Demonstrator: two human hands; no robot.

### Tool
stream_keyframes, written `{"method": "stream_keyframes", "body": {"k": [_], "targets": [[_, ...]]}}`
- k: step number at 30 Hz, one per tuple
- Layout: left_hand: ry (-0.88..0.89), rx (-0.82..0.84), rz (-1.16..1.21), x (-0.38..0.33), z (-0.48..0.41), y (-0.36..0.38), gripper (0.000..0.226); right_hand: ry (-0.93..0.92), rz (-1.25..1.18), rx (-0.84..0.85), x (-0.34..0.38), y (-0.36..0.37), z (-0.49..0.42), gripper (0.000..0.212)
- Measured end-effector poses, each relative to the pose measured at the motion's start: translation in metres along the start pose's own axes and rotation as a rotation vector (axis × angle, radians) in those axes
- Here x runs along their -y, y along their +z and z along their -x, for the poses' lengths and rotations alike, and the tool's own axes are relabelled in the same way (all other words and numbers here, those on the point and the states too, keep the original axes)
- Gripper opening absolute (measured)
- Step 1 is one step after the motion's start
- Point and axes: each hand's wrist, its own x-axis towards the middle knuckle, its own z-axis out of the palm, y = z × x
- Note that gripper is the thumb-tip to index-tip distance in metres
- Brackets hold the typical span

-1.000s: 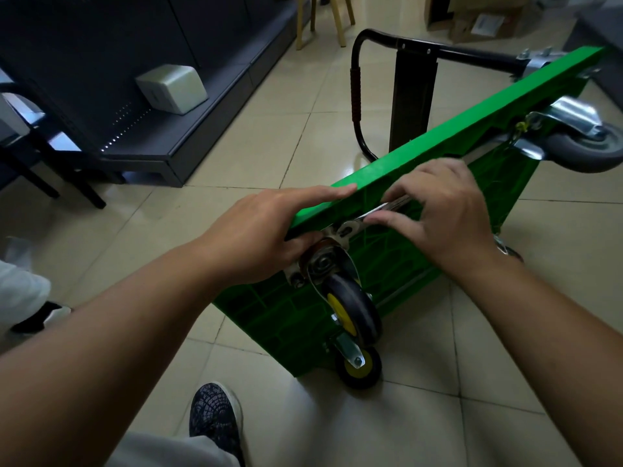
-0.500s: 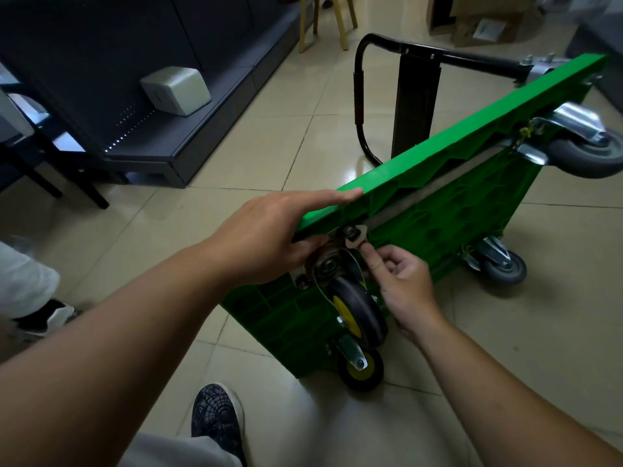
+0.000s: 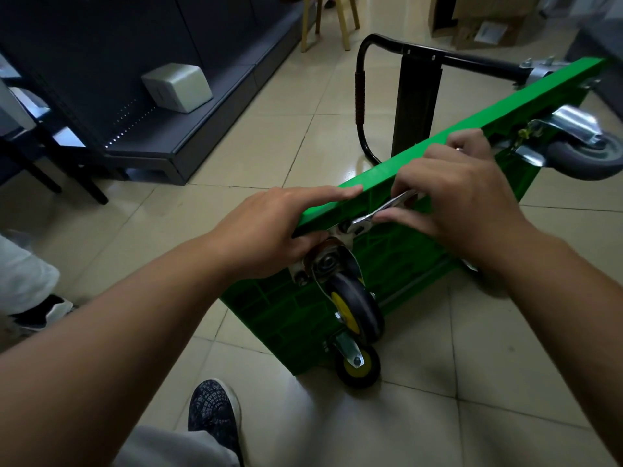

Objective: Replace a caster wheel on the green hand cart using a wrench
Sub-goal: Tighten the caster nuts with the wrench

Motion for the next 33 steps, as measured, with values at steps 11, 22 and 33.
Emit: {"method": "stream_keyframes", "body": {"k": [11, 22, 33], "targets": [[-0.014, 0.007, -0.01, -0.001, -0.001, -0.001, 0.073, -0.029, 0.113, 0.039, 0.014, -0.001, -0.012, 0.041], [-0.004, 0.0, -0.019, -0.003, 0.002, -0.001, 0.074, 0.82, -0.854, 0.101, 0.044, 0.071, 0.042, 0.032], [0.008, 0.014, -0.006, 0.001, 0.001, -0.001, 0.073, 1.065, -1.08, 0.18, 0.085, 0.123, 0.123, 0.018]]}}
